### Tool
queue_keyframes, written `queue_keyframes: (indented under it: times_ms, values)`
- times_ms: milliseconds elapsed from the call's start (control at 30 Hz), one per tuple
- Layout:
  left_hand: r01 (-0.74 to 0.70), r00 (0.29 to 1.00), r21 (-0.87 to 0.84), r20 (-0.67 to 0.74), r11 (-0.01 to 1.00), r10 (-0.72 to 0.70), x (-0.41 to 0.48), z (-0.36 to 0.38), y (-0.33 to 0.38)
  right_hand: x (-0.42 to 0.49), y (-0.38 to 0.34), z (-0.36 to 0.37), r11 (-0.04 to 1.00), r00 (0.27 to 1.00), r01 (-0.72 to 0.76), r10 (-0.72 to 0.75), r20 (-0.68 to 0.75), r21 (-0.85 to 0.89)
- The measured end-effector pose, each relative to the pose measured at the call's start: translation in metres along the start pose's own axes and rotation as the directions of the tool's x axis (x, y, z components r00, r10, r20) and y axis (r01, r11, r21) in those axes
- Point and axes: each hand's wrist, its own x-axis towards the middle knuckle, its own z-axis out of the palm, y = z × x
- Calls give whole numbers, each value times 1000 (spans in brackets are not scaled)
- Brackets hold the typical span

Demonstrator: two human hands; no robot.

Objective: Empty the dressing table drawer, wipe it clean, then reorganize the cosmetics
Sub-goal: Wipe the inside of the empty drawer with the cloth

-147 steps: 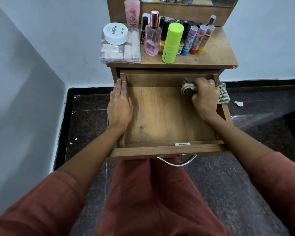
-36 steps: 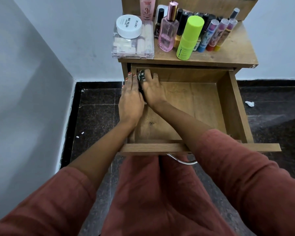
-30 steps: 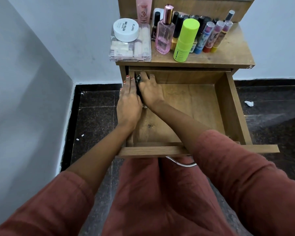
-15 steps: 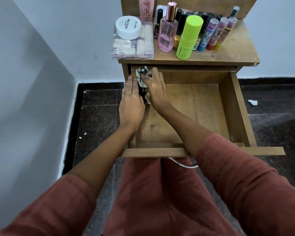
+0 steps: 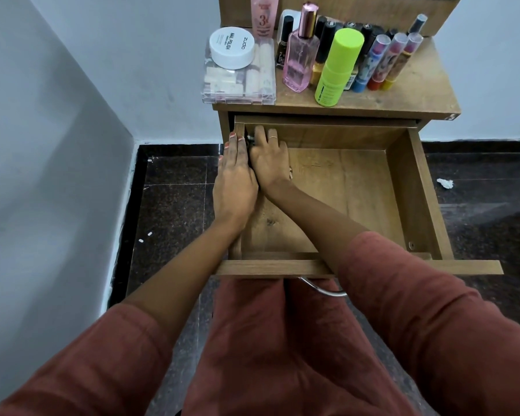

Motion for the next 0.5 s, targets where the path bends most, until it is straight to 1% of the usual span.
queue_keyframes:
  times_ms: [33,67,100,133,167,233,333,400,467,500]
  values:
    - [3,1000,-1,1,1000,-3,0,0,0,-1,-1,1,1000,1000,-3,3,-21,10]
    - [3,1000,0,4,1000,-3,-1,0,0,-2,-1,3,1000,996,-8,10,-91,28]
    - [1,1000,6,9,1000,-1,-1,0,0,-4,0,4,998,982,-28,39,-183,60]
    - [-3,1000,12,16,1000,3,-1,-1,0,-6,1,3,994,968,-50,73,-240,100]
    - [-5,1000,18,21,1000,5,-2,-1,0,-7,4,4,986,970,-46,83,-229,161]
    - [-6,1000,16,25,1000,6,-3,-2,0,-10,8,3,958,984,-14,64,-165,286]
    - [-6,1000,10,25,1000,6,-2,-3,0,-11,7,-4,904,952,6,126,-279,428]
    - [-2,1000,6,23,1000,1,-2,-3,0,-13,5,-7,897,943,0,148,-299,443]
    - [4,1000,-4,18,1000,-4,-2,-3,0,-15,5,-6,912,964,-18,124,-234,410]
    - [3,1000,-5,18,1000,-3,-3,-3,0,-15,6,-5,927,980,-36,105,-167,374]
